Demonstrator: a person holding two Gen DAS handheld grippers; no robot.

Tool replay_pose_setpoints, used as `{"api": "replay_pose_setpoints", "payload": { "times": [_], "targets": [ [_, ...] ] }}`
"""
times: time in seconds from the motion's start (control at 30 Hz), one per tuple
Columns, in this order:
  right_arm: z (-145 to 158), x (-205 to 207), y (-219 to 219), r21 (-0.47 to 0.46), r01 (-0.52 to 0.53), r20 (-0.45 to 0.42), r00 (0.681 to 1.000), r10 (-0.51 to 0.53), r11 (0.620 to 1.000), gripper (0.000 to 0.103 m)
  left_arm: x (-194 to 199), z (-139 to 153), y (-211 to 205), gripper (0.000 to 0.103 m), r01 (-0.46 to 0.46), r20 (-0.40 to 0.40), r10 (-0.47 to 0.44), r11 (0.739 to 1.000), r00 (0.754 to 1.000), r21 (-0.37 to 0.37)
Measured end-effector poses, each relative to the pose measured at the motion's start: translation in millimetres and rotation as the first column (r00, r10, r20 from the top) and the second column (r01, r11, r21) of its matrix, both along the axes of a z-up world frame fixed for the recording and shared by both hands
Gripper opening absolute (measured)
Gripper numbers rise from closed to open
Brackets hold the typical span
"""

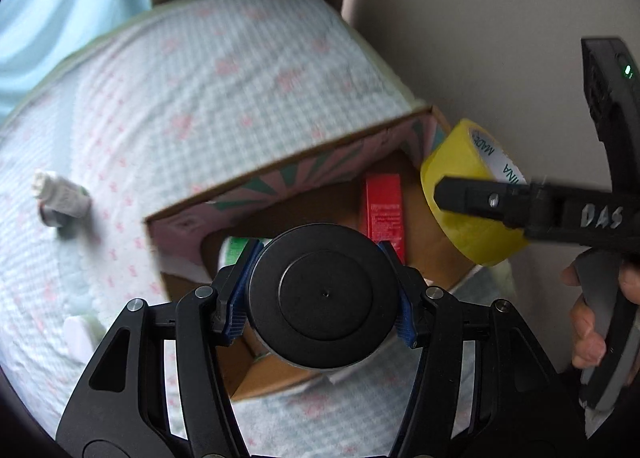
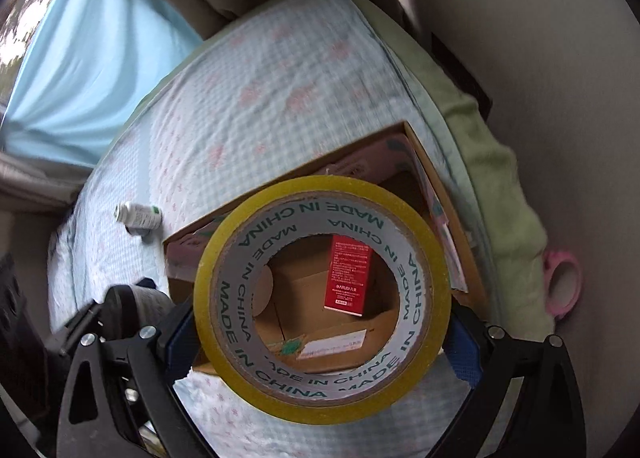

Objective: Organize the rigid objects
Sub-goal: 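Carry the black jar and yellow tape into the cardboard box and release both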

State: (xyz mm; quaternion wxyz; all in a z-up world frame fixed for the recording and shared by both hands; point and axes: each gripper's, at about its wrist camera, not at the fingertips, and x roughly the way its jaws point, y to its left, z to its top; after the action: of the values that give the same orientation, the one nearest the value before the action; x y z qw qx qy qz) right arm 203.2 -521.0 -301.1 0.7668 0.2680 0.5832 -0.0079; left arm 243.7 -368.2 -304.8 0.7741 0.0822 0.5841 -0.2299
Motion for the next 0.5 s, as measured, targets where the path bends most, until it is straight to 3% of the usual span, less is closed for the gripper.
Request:
{"api": "replay_pose_setpoints", "payload": {
  "times": [0.2, 0.5],
  "targets": [
    [-42, 0, -18, 0.131, 0.209, -0.070, 0.977, -0.201, 0.969, 0.098, 10, -63, -19, 0.054, 0.048, -0.111, -0.041, 0.997, 0.993, 0.059],
    [-63, -3, -29, 0.211, 0.377, -0.142, 0.924, -0.354, 0.902, 0.098, 6, -87, -34, 0.054, 0.141, -0.137, -0.124, 0.982, 0.983, 0.128]
  ]
}}
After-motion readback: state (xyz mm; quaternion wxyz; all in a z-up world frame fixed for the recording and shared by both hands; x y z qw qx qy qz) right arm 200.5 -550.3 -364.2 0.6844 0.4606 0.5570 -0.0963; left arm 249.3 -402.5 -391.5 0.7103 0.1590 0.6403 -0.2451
